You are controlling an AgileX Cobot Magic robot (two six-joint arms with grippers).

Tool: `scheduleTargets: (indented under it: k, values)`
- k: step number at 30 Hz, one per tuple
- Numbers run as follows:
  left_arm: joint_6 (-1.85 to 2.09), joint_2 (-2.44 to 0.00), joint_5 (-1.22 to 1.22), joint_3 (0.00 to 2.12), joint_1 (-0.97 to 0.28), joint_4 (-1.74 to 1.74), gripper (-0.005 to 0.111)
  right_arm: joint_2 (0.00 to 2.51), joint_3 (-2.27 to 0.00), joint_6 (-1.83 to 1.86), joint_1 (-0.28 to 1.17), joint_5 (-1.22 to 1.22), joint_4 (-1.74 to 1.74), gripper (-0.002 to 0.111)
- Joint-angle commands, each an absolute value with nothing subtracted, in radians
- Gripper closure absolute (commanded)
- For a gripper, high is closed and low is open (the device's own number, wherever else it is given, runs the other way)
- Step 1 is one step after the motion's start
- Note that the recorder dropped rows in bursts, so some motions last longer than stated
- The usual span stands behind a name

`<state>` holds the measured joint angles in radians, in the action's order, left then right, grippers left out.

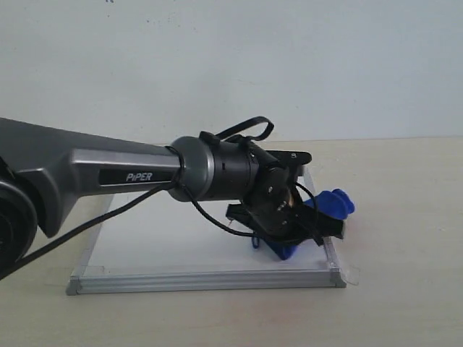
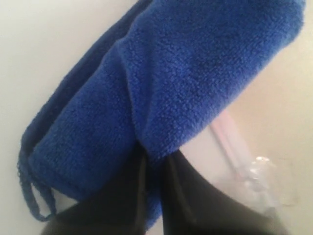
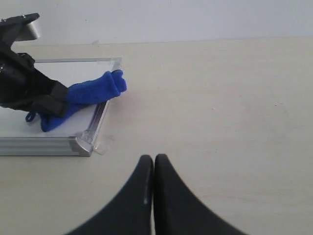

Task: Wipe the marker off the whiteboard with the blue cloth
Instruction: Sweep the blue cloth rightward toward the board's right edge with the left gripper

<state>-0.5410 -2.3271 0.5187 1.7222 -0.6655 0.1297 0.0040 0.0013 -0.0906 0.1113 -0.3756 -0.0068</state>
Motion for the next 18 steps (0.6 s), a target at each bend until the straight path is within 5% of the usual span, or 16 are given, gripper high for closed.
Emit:
scheduleTargets:
  k: [1,7,18]
  values:
    - [-0.556,-2.34,0.713,1.727,-0.568,0.22,0.103,0.0,0.0,-0.09,0.109,-0.366,-0.008,0.108]
    - [-0.523,-2.309,0.675,1.729,-0.546,0.176,0.103,0.0,0.0,-0.09,0.109,-0.366,-0.008,0.108]
    - [-0.264,-2.311,0.464,1.729,-0.687,-0.091,0.103,0.0,0.0,-0.09,0.109,-0.366,-0.008,0.108]
